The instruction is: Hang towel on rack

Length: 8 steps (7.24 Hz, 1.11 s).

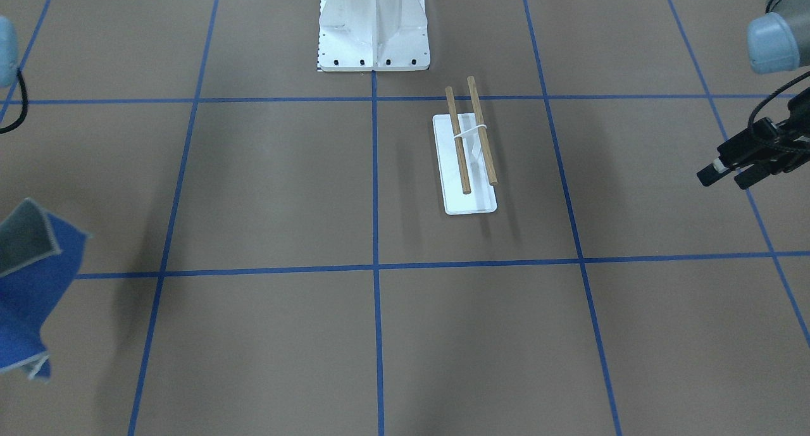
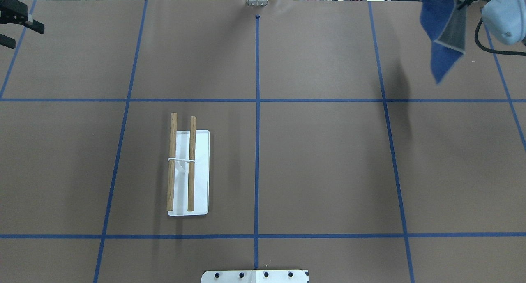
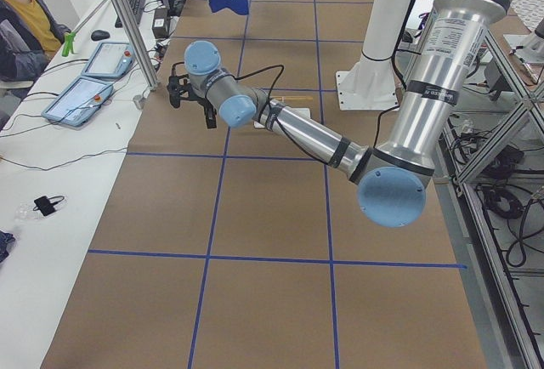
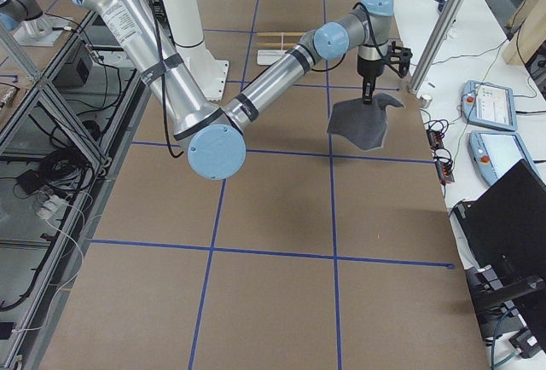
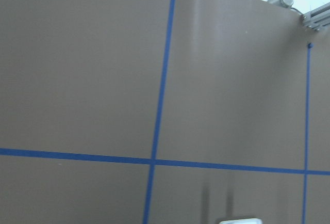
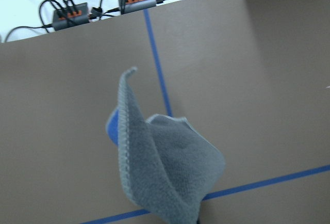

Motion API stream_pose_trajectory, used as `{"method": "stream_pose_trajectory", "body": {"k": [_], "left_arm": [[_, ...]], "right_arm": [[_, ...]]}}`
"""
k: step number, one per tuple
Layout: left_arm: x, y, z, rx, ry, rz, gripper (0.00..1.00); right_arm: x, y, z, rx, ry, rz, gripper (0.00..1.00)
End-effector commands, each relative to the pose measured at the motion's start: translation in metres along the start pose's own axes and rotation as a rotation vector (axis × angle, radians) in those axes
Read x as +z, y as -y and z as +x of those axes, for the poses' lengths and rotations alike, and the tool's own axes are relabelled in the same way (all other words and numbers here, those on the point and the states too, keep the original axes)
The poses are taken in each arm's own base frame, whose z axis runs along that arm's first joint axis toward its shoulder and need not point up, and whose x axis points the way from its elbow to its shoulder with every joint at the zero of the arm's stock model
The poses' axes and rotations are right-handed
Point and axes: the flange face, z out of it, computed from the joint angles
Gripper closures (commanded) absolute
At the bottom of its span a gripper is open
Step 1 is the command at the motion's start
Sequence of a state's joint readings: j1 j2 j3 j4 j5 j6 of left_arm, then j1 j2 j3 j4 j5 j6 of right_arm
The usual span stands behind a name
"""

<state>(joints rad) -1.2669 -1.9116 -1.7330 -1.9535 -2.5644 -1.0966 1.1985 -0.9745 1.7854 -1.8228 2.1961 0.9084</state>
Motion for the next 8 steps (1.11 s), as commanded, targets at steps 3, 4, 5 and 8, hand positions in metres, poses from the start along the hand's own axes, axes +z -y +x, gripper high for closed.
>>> {"method": "stream_pose_trajectory", "body": {"k": [3,4,5,8], "left_arm": [[0.063,-0.051,0.127,-0.159,-0.102,-0.105,0.02],[0.077,-0.056,0.144,-0.237,-0.133,-0.093,0.02],[0.095,-0.065,0.168,-0.398,-0.196,-0.054,0.02],[0.129,-0.084,0.199,-0.855,-0.340,-0.112,0.02]], "right_arm": [[-0.048,-0.107,-0.156,0.206,0.148,-0.032,1.00],[-0.048,-0.132,-0.190,0.198,0.161,-0.016,1.00],[-0.053,-0.149,-0.214,0.205,0.182,-0.018,1.00],[-0.065,-0.168,-0.266,0.288,0.217,-0.004,1.00]]}}
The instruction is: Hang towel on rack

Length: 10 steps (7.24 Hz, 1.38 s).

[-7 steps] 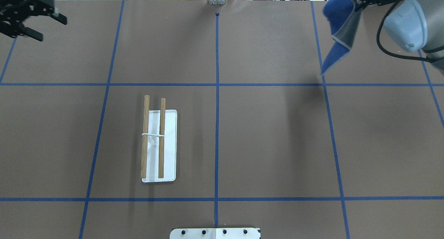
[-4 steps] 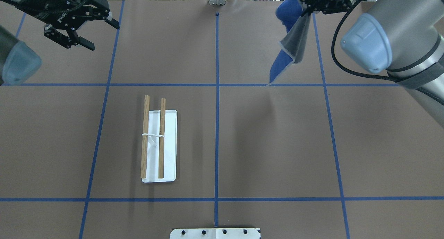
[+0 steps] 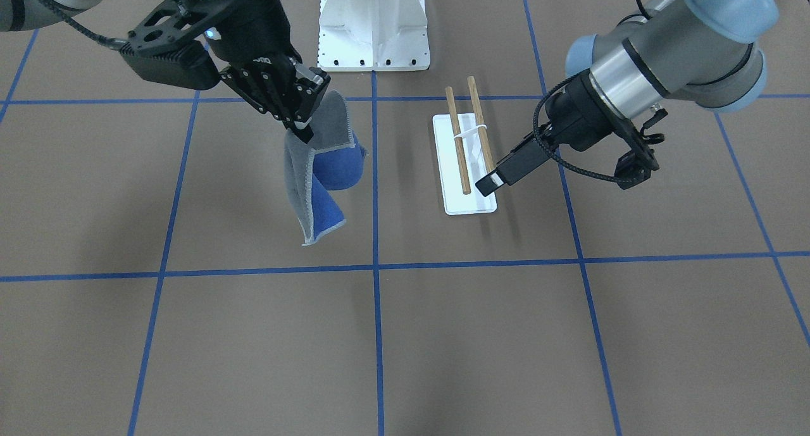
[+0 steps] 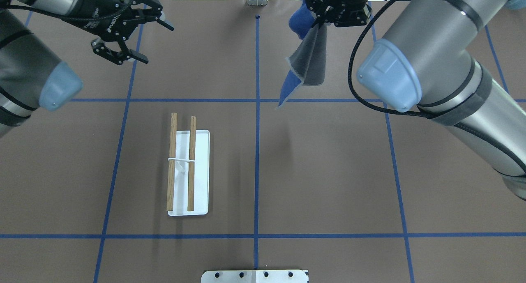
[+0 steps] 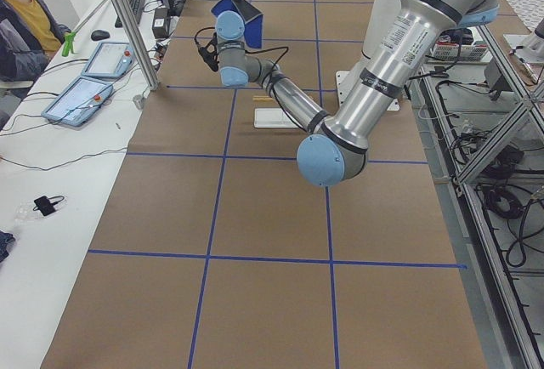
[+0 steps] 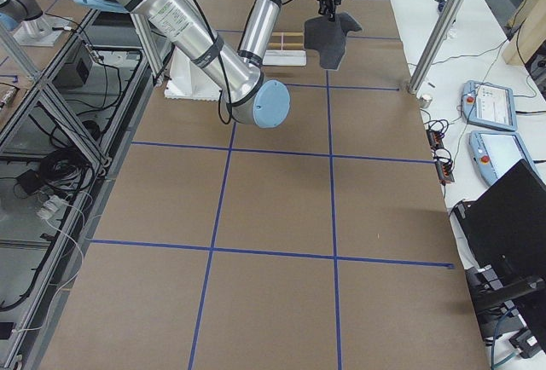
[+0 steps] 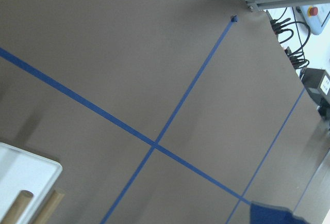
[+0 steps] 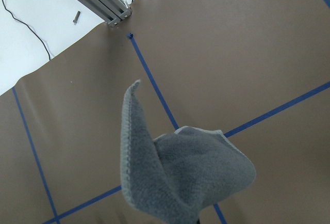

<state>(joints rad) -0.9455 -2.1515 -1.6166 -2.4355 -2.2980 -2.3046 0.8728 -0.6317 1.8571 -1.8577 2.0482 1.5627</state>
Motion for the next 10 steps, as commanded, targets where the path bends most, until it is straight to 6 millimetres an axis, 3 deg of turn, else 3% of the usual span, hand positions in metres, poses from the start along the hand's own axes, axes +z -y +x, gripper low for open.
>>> {"method": "stream_pose_trajectory", "body": {"k": [1,4,7,8,9,10], "left_arm": [[0.024,-0.027,0.011,-0.324,-0.073,-0.028,0.02],[0.046,-0.050,-0.009,-0.444,-0.123,-0.112,0.02],[0.046,-0.045,-0.016,-0.454,-0.118,-0.104,0.02],[0.045,-0.045,-0.015,-0.457,-0.119,-0.103,0.18],[0.045,-0.042,-0.018,-0.485,-0.115,-0.100,0.69],[0.044,-0.041,-0.021,-0.490,-0.115,-0.101,1.00]], "right_arm": [[0.006,-0.023,-0.042,0.067,0.061,0.026,1.00],[0.013,-0.021,-0.090,0.122,0.078,0.028,1.00],[0.010,-0.020,-0.093,0.121,0.084,0.039,1.00],[0.009,-0.020,-0.093,0.119,0.085,0.039,1.00],[0.009,-0.020,-0.093,0.119,0.085,0.038,1.00],[0.008,-0.021,-0.094,0.118,0.086,0.037,1.00]]}}
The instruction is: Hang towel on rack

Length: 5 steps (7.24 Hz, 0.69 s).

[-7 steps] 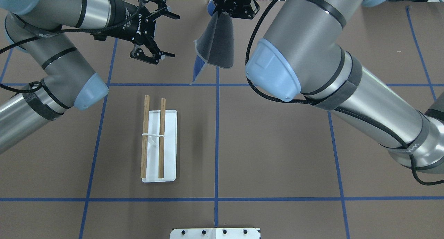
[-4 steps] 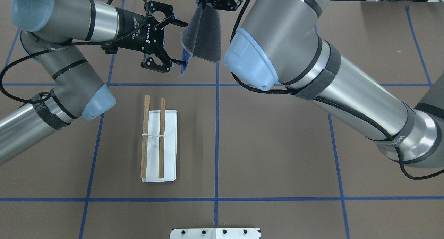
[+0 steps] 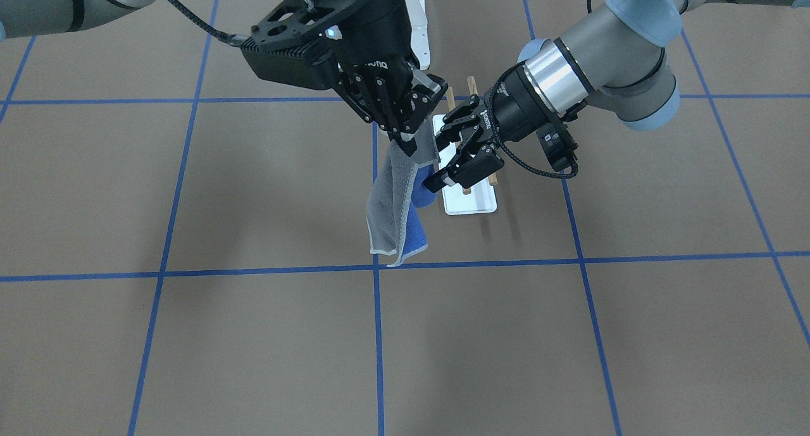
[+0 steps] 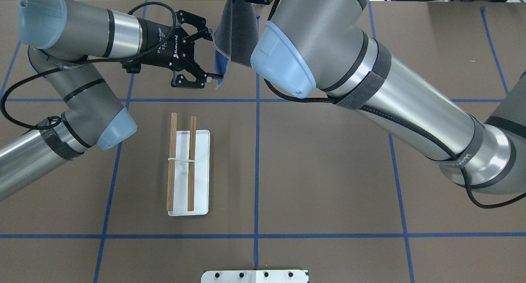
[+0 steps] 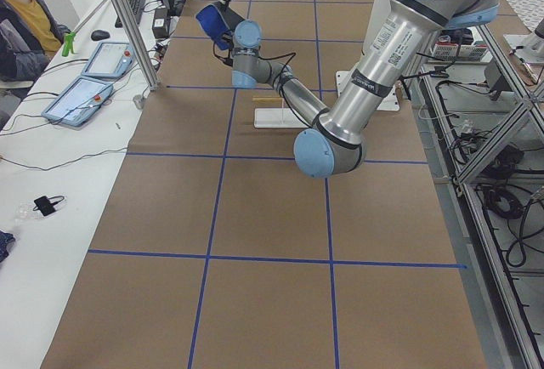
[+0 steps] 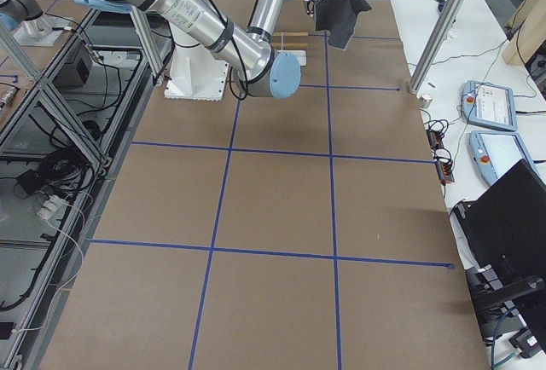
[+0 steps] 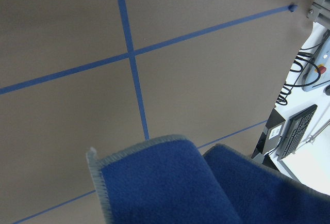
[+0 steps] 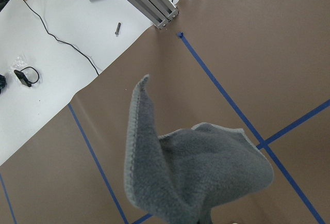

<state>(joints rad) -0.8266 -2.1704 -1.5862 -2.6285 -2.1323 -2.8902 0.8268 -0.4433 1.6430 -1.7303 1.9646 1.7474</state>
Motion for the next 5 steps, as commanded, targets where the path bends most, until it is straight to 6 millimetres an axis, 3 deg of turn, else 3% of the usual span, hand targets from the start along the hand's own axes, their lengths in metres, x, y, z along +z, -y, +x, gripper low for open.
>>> {"method": "stream_pose_trajectory", "body": {"k": [1,2,4,5], "left_arm": [[-0.007,0.008,-0.007,0.007,-0.008,-0.029,1.00],[-0.014,0.020,-0.014,0.031,-0.015,-0.057,1.00],[-0.015,0.018,-0.014,0.052,-0.018,-0.066,1.00],[-0.014,0.019,-0.013,0.119,-0.022,-0.062,1.00]], "right_arm": [[-0.001,0.000,-0.001,0.000,0.002,0.001,1.00],[-0.001,0.000,-0.001,0.003,0.002,0.001,1.00],[0.000,0.002,0.002,-0.005,0.020,-0.003,1.00],[0.009,0.008,0.017,-0.011,0.013,-0.001,0.01]]}}
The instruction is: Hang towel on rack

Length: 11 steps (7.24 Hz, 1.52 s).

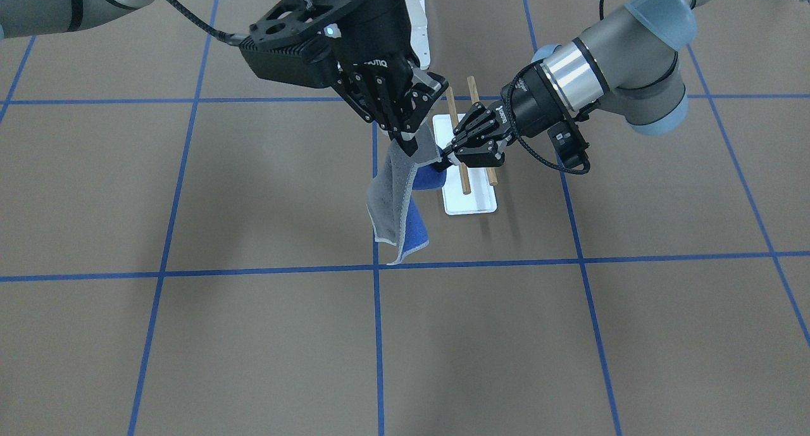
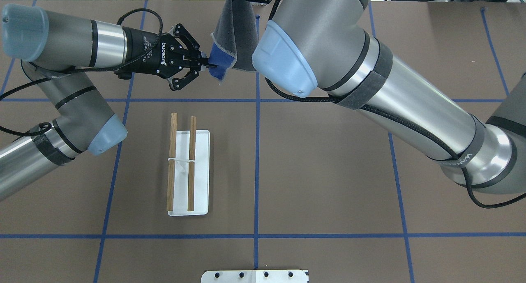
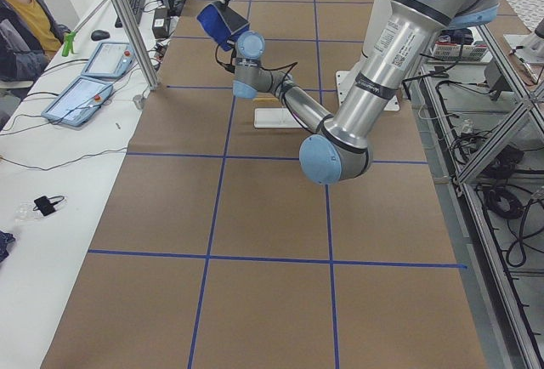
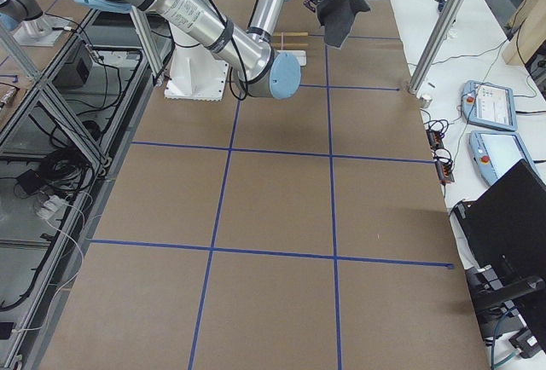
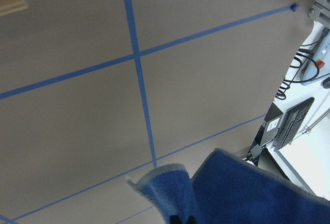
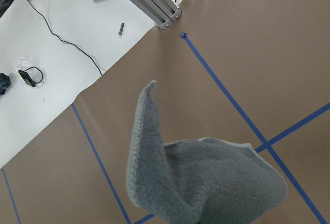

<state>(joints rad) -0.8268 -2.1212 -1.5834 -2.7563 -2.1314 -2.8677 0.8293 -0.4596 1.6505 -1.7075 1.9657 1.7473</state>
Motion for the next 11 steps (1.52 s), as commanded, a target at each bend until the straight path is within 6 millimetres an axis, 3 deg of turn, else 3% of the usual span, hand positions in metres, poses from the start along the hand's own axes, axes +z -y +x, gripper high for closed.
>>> {"method": "stream_pose_trajectory", "body": {"k": [1,3,4,6,7,8,10,11], "left_arm": [[0.000,0.001,0.001,0.109,-0.005,0.000,1.00],[0.000,0.004,0.009,0.213,-0.044,0.027,1.00],[-0.002,0.002,0.006,0.291,-0.044,0.016,1.00],[-0.015,-0.003,-0.004,0.748,-0.053,-0.032,1.00],[-0.017,-0.001,-0.016,1.005,-0.027,-0.066,1.00],[-0.021,0.022,-0.044,1.283,-0.018,-0.092,1.00],[-0.016,0.027,-0.058,1.383,-0.005,-0.109,1.00],[-0.008,0.023,-0.068,1.440,0.000,-0.136,1.00]], "right_arm": [[0.017,0.009,0.034,-0.013,0.007,-0.007,0.00],[0.025,0.018,0.077,-0.046,0.022,-0.011,0.00],[0.025,0.020,0.077,-0.053,0.022,-0.008,0.00],[0.021,0.028,0.077,-0.077,0.025,0.005,0.00],[0.020,0.030,0.077,-0.080,0.025,0.007,0.00],[0.018,0.033,0.077,-0.100,0.027,0.013,0.00],[0.021,0.041,0.088,-0.096,0.015,0.019,0.00],[0.015,0.053,0.118,-0.119,0.010,0.024,0.00]]}}
